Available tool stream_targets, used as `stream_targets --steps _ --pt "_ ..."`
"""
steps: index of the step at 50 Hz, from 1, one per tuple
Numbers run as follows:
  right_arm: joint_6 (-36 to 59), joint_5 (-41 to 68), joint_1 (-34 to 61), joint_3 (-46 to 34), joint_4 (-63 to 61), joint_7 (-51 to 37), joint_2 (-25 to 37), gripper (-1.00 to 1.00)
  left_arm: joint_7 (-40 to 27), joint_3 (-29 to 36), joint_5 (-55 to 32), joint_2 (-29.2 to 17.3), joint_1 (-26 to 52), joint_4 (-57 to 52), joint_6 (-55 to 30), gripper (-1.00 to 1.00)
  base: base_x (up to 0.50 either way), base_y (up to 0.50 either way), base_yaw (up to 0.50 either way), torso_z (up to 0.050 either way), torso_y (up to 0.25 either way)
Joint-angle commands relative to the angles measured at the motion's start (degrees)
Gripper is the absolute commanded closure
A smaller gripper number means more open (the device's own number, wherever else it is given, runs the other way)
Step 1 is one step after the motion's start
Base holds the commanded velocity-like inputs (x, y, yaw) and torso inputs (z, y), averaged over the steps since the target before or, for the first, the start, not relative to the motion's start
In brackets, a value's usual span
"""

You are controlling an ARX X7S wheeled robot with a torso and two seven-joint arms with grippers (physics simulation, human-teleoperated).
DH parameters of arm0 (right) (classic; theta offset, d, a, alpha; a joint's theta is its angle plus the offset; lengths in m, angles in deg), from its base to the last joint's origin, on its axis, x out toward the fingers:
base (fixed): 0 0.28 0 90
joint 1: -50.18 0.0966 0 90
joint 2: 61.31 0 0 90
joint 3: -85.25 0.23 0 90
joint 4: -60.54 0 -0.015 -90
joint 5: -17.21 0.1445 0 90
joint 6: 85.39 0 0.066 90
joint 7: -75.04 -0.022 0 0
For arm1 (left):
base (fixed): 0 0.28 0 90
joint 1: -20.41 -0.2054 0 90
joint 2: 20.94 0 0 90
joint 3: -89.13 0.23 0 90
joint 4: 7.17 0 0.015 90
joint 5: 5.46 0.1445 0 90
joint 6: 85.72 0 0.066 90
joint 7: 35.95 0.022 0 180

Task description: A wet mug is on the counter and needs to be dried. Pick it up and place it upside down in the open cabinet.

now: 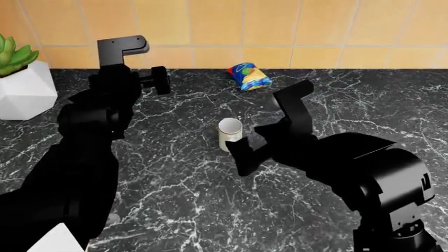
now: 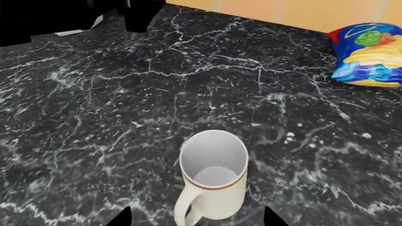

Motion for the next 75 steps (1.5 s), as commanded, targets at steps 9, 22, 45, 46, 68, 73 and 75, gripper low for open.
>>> stream_targets --steps 9,22,45,46,68,73,75 --pt "-4.79 -2.13 -0.90 -5.42 3.99 -0.45 -1.92 -1.00 0.12 -0.38 -0.06 -0.20 0.07 0.00 0.05 -1.00 0.00 0.00 0.00 0.000 0.000" --pt "-10.51 -4.69 0.87 -6.15 12.24 -1.47 -3.73 -1.00 0.56 -0.56 -0.09 -0.34 0.30 0.00 0.17 -1.00 0.00 0.00 0.00 0.000 0.000" --pt "-17.51 -5.57 0.85 -6.63 21.67 -0.98 -5.96 1.00 1.44 -0.96 -0.13 -0.22 0.71 -0.01 0.37 -1.00 0.00 0.00 0.00 0.000 0.000" --pt "-17.50 -5.61 0.75 -6.74 21.32 -1.09 -5.90 1.00 1.47 -0.99 -0.13 -0.22 0.71 -0.01 0.38 -1.00 0.00 0.00 0.00 0.000 0.000" --pt "-8.40 0.62 -1.92 1.43 -2.14 -5.92 -1.80 1.00 1.62 -1.56 -0.13 -0.56 0.78 -0.01 0.21 -1.00 0.00 0.00 0.00 0.000 0.000" --pt "-3.05 5.44 -1.15 8.68 -14.35 -7.65 -0.43 1.00 2.01 -1.61 -0.11 -0.60 1.05 -0.01 -0.02 -1.00 0.00 0.00 0.00 0.000 0.000" --pt "-0.50 7.50 -0.64 11.69 -19.24 -8.30 0.26 1.00 2.78 -1.47 -0.07 -0.73 1.55 -0.01 -0.24 -1.00 0.00 0.00 0.00 0.000 0.000"
